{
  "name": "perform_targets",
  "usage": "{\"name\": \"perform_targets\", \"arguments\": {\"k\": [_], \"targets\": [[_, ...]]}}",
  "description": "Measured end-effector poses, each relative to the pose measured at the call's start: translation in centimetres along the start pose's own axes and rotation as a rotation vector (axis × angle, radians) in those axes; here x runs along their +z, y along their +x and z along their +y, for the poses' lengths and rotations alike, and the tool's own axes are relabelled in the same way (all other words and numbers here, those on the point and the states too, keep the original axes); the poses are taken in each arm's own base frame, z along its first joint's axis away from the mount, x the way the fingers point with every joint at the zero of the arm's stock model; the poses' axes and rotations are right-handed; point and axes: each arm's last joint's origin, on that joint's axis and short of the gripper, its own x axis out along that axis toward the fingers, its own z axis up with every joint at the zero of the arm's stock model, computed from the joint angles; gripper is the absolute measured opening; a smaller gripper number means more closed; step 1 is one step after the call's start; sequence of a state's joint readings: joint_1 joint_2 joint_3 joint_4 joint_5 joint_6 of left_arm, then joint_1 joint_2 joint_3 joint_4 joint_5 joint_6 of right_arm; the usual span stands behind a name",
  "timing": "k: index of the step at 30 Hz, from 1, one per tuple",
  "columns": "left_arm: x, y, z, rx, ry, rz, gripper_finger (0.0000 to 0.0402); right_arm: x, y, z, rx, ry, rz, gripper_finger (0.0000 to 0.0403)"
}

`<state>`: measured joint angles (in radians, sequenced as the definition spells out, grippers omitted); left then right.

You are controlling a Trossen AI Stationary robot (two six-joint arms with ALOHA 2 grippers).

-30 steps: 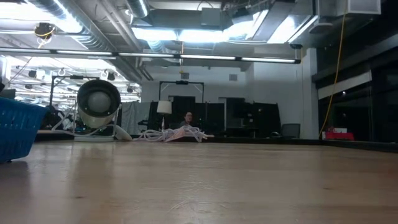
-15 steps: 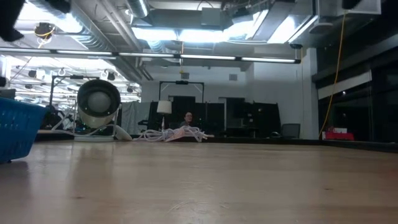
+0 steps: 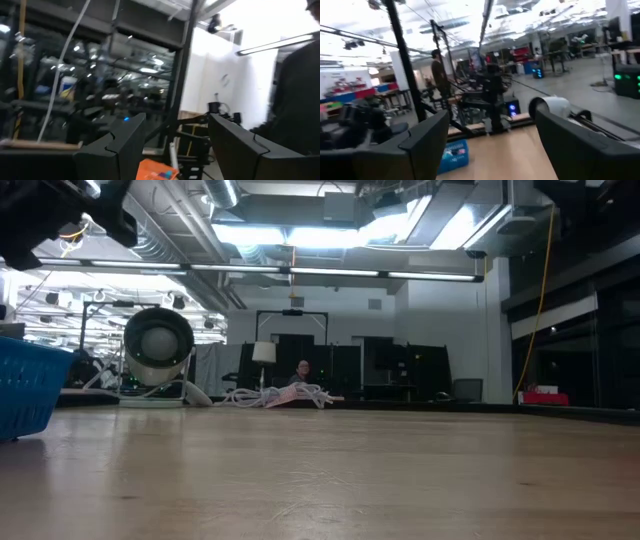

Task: Pick & Place Office items
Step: Return to home position

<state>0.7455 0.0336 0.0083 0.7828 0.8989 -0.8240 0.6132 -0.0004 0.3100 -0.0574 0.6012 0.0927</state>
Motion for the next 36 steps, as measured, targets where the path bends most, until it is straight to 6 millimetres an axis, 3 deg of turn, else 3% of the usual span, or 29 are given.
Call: {"name": "perform_targets", "arguments": {"k": [7, 19, 25, 30, 36], "targets": [[-0.3, -0.3, 0.8, 0.085, 0.042, 0.027, 0.021, -0.5, 0.0, -0.1, -0.023, -0.035, 0.049, 0.0302], [-2.6, -1.3, 3.0, 0.324, -0.011, 0.172, 0.021, -3.3, -0.6, -0.8, -0.104, -0.064, 0.298, 0.0302], [-3.3, -1.7, 3.5, 0.389, -0.001, 0.23, 0.021, -3.6, -0.7, -1.0, -0.13, -0.064, 0.325, 0.0302], [-4.3, -2.3, 4.1, 0.482, -0.034, 0.297, 0.021, -5.2, -0.7, -1.3, -0.198, 0.015, 0.362, 0.0302], [-4.3, -2.4, 4.1, 0.475, 0.037, 0.311, 0.021, -7.0, -0.8, -1.5, -0.23, 0.059, 0.417, 0.0302]]}}
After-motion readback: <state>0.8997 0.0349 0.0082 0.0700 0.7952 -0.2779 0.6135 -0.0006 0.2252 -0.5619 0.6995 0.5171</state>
